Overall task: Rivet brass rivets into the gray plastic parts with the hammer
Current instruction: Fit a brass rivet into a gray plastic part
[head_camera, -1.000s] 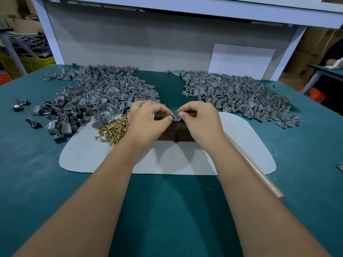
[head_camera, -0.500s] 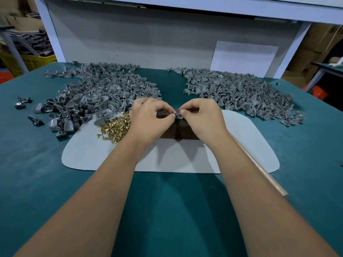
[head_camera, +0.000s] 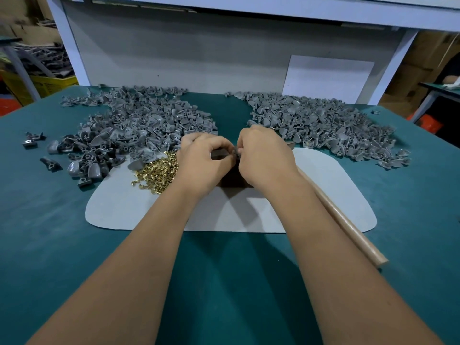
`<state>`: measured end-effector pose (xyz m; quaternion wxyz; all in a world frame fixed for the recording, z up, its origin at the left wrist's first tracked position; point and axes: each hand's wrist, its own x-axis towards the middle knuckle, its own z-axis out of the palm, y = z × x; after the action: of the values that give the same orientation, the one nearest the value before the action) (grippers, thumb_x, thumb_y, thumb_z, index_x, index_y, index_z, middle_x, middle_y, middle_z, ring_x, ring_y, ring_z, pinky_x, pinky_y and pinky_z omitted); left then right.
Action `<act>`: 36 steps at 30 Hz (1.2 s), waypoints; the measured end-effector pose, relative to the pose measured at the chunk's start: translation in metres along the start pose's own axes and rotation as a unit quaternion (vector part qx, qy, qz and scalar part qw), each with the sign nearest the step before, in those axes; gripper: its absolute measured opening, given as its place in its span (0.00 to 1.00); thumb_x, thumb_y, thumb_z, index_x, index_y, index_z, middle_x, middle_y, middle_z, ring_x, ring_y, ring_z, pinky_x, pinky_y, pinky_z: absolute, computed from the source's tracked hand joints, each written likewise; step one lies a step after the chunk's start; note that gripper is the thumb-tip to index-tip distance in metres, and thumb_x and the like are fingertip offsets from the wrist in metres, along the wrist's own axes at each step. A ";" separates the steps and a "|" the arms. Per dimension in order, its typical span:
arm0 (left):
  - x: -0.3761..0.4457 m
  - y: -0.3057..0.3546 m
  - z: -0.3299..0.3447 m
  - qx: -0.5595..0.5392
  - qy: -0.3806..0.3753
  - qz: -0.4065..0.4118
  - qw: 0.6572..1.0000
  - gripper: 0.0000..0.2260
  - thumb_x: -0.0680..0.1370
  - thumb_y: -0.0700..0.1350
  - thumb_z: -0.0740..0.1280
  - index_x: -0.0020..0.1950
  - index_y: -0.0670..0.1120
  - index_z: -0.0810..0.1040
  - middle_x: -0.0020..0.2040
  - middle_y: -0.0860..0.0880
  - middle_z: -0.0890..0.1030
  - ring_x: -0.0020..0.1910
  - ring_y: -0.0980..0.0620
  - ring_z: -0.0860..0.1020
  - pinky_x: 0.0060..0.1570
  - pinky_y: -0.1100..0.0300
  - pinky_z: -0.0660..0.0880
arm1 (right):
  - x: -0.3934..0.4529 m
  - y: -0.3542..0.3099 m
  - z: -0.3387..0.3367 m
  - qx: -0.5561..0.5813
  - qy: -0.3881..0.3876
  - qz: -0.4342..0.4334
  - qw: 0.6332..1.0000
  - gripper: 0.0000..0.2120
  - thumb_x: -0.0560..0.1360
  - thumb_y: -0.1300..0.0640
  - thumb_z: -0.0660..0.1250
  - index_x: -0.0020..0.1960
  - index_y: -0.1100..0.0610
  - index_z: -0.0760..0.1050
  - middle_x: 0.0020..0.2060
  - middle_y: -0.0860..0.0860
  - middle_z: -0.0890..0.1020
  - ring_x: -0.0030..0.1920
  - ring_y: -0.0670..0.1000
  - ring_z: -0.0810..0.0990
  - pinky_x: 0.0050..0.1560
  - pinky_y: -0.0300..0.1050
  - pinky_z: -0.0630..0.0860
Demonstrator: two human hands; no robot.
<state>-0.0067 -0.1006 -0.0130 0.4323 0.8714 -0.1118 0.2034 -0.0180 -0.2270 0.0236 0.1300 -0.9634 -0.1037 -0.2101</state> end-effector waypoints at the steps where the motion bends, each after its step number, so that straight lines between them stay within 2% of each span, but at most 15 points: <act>1: 0.000 -0.001 0.000 -0.003 0.003 -0.001 1.000 0.03 0.66 0.55 0.64 0.38 0.61 0.76 0.49 0.57 0.82 0.67 0.49 0.68 0.66 0.60 0.56 | 0.000 0.000 0.001 0.012 0.000 0.010 1.000 0.03 0.75 0.61 0.65 0.47 0.55 0.75 0.48 0.51 0.76 0.52 0.55 0.74 0.42 0.47 0.69; 4: 0.000 -0.003 0.001 -0.014 0.009 -0.005 1.000 0.01 0.66 0.56 0.65 0.36 0.63 0.74 0.50 0.58 0.82 0.67 0.50 0.67 0.65 0.63 0.56 | -0.002 0.002 0.002 0.097 0.007 0.071 0.993 0.02 0.75 0.59 0.65 0.46 0.54 0.77 0.48 0.53 0.79 0.51 0.55 0.76 0.48 0.49 0.75; 7: 0.001 -0.005 0.001 -0.013 0.006 -0.004 1.000 0.02 0.67 0.57 0.65 0.34 0.63 0.74 0.50 0.58 0.82 0.68 0.49 0.67 0.70 0.55 0.57 | -0.005 0.002 0.005 0.150 0.027 0.105 0.983 0.01 0.75 0.57 0.67 0.44 0.52 0.76 0.48 0.53 0.80 0.50 0.55 0.77 0.50 0.49 0.76; 9: 0.001 -0.006 0.001 -0.009 0.004 -0.004 1.000 0.03 0.68 0.57 0.67 0.35 0.63 0.74 0.50 0.58 0.82 0.68 0.49 0.68 0.71 0.53 0.57 | -0.006 0.003 0.005 0.156 0.032 0.105 0.982 0.05 0.75 0.57 0.67 0.41 0.51 0.76 0.46 0.52 0.81 0.48 0.54 0.78 0.49 0.49 0.76; 11: 0.000 -0.006 0.001 -0.012 0.007 -0.005 1.000 0.09 0.71 0.53 0.72 0.35 0.63 0.74 0.51 0.59 0.81 0.68 0.49 0.67 0.70 0.51 0.57 | -0.006 0.005 0.006 0.159 0.034 0.095 0.982 0.06 0.75 0.58 0.67 0.39 0.51 0.77 0.45 0.51 0.81 0.47 0.53 0.78 0.49 0.47 0.74; 13: 0.000 -0.006 0.000 -0.014 0.014 -0.008 1.000 0.12 0.73 0.49 0.73 0.35 0.63 0.75 0.50 0.60 0.80 0.68 0.49 0.66 0.70 0.50 0.58 | -0.006 0.008 0.006 0.168 0.029 0.080 0.982 0.05 0.75 0.59 0.67 0.41 0.53 0.80 0.45 0.51 0.80 0.47 0.52 0.77 0.50 0.47 0.72; 16: 0.000 -0.005 0.000 -0.015 0.020 -0.010 1.000 0.13 0.73 0.48 0.73 0.35 0.64 0.75 0.48 0.61 0.79 0.67 0.50 0.65 0.70 0.50 0.60 | -0.006 0.012 0.006 0.187 0.023 0.062 0.980 0.06 0.75 0.62 0.65 0.43 0.56 0.81 0.45 0.52 0.80 0.48 0.51 0.76 0.52 0.47 0.72; 18: -0.001 -0.003 0.000 -0.016 0.021 -0.009 1.000 0.12 0.72 0.50 0.74 0.34 0.64 0.75 0.47 0.62 0.79 0.67 0.51 0.65 0.70 0.49 0.60 | -0.006 0.013 0.006 0.186 0.028 0.055 0.981 0.07 0.76 0.62 0.65 0.42 0.55 0.80 0.45 0.51 0.79 0.47 0.51 0.76 0.52 0.46 0.72; 22: -0.001 0.000 0.000 -0.023 0.026 0.003 0.999 0.01 0.66 0.57 0.67 0.35 0.63 0.76 0.47 0.62 0.79 0.67 0.51 0.67 0.70 0.48 0.61 | -0.006 0.012 0.008 0.135 0.049 0.015 0.990 0.05 0.75 0.63 0.65 0.42 0.57 0.77 0.42 0.49 0.75 0.48 0.52 0.74 0.49 0.45 0.69; 25: 0.001 -0.002 0.001 -0.053 0.029 0.015 0.998 0.08 0.65 0.54 0.68 0.40 0.54 0.84 0.47 0.58 0.82 0.65 0.48 0.73 0.68 0.49 0.66 | -0.004 0.010 0.007 0.074 0.046 -0.025 0.996 0.04 0.75 0.65 0.64 0.44 0.58 0.75 0.43 0.51 0.74 0.51 0.54 0.72 0.49 0.47 0.69; 28: 0.003 -0.003 0.001 -0.072 0.018 0.025 0.997 0.13 0.66 0.51 0.69 0.43 0.46 0.86 0.47 0.50 0.85 0.61 0.43 0.77 0.65 0.47 0.70 | -0.001 0.008 0.007 0.009 0.037 -0.065 0.997 0.05 0.74 0.66 0.63 0.45 0.58 0.74 0.45 0.53 0.75 0.52 0.54 0.71 0.48 0.47 0.70; 33: 0.003 -0.005 0.002 -0.096 0.014 0.003 0.995 0.12 0.66 0.51 0.70 0.43 0.47 0.86 0.47 0.49 0.85 0.61 0.43 0.77 0.66 0.47 0.70 | -0.002 0.007 0.011 0.056 0.040 -0.012 0.998 0.06 0.74 0.64 0.63 0.41 0.55 0.71 0.43 0.51 0.74 0.50 0.53 0.72 0.48 0.47 0.70; 36: 0.002 -0.005 0.002 -0.114 0.008 -0.013 0.993 0.14 0.66 0.53 0.70 0.44 0.47 0.87 0.49 0.50 0.85 0.62 0.45 0.77 0.67 0.48 0.70 | -0.005 0.006 0.014 0.100 0.060 0.021 0.993 0.08 0.74 0.63 0.63 0.39 0.54 0.71 0.40 0.49 0.73 0.47 0.51 0.71 0.44 0.47 0.69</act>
<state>-0.0027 -0.0993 -0.0172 0.5324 0.8161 -0.1195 0.1903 -0.0150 -0.2292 0.0078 0.2359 -0.9332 -0.0962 -0.2535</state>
